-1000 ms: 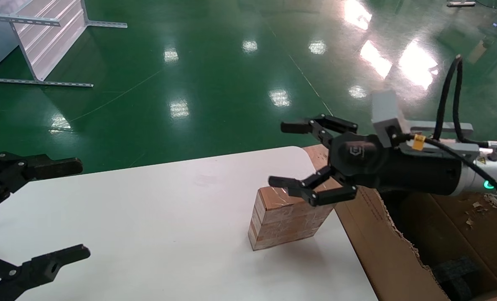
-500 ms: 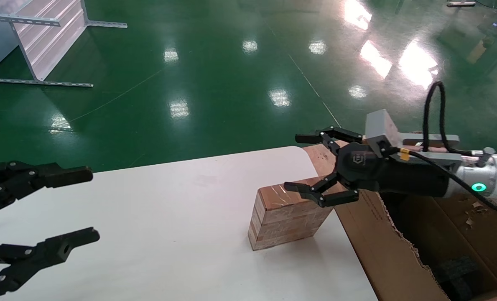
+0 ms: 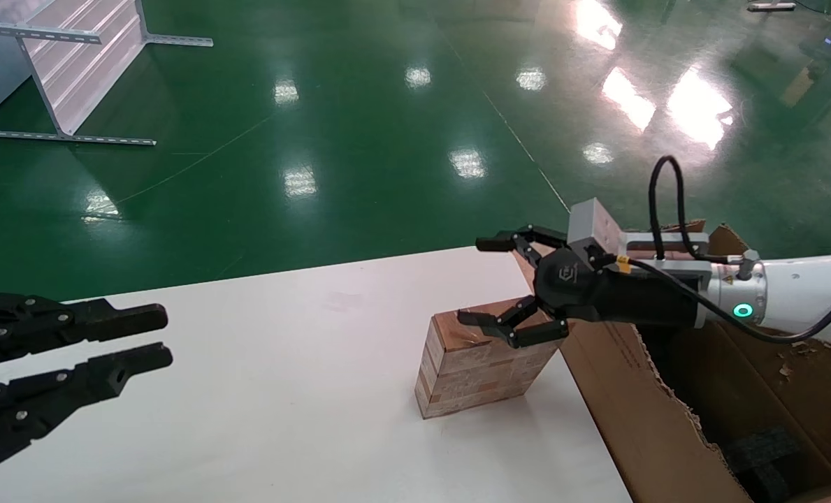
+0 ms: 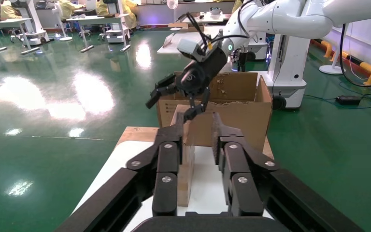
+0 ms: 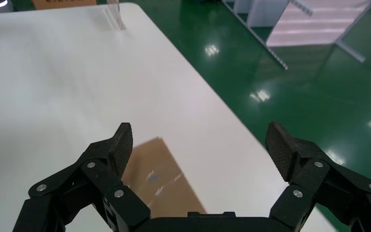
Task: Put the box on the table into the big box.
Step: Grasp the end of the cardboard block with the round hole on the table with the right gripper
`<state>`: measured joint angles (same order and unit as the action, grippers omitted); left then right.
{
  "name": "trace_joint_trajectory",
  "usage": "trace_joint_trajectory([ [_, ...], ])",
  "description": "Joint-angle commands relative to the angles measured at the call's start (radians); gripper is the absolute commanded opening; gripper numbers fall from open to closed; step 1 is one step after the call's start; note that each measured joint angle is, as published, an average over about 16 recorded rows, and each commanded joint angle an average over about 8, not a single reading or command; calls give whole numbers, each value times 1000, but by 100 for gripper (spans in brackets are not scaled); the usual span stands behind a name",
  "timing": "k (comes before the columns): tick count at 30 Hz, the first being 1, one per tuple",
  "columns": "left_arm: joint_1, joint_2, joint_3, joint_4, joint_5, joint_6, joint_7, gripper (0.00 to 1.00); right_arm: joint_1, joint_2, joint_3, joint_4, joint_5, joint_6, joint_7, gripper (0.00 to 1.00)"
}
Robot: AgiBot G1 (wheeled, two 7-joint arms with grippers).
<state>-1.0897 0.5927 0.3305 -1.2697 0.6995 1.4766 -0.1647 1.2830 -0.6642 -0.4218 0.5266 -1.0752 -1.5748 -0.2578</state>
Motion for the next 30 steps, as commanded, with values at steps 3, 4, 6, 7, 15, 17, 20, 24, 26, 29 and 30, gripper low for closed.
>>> trace_joint_trajectory([
  [3, 0, 0, 0, 0, 0, 0, 0, 0, 14, -8, -30, -46, -15, -10, -21, 100],
  [4, 0, 0, 0, 0, 0, 0, 0, 0, 15, -7, -38, -52, -16, -11, -25, 100],
  [6, 0, 0, 0, 0, 0, 0, 0, 0, 18, -3, -53, -65, -16, -12, -34, 100],
  [7, 0, 0, 0, 0, 0, 0, 0, 0, 19, -1, -61, -72, -15, -12, -38, 100],
  [15, 0, 0, 0, 0, 0, 0, 0, 0, 36, 6, -115, -115, -5, -12, -68, 100],
  [17, 0, 0, 0, 0, 0, 0, 0, 0, 42, 3, -128, -124, -2, -13, -73, 100],
  [20, 0, 0, 0, 0, 0, 0, 0, 0, 50, -4, -148, -133, 3, -13, -78, 100],
  [24, 0, 0, 1, 0, 0, 0, 0, 0, 60, -12, -174, -141, 13, -14, -82, 100],
  [26, 0, 0, 1, 0, 0, 0, 0, 0, 63, -13, -186, -145, 19, -14, -84, 100],
  [29, 0, 0, 1, 0, 0, 0, 0, 0, 66, -14, -203, -151, 30, -14, -87, 100],
  [30, 0, 0, 1, 0, 0, 0, 0, 0, 67, -13, -208, -153, 33, -15, -88, 100],
])
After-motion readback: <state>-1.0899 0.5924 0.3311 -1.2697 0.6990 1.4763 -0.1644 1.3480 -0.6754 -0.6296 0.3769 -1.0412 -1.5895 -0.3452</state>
